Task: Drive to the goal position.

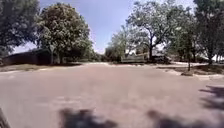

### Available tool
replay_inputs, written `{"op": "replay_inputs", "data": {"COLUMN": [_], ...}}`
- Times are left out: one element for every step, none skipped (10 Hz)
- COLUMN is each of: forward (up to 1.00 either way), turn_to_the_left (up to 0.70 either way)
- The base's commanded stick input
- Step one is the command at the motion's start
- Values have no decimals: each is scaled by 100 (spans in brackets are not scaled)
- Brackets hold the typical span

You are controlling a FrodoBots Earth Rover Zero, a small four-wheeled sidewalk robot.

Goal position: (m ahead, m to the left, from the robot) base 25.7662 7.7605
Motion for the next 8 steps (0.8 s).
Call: {"op": "replay_inputs", "data": {"forward": [70, 70, 70, 70, 70, 70, 70, 70], "turn_to_the_left": [0, 0, 0, 0, 0, 0, 0, 0]}}
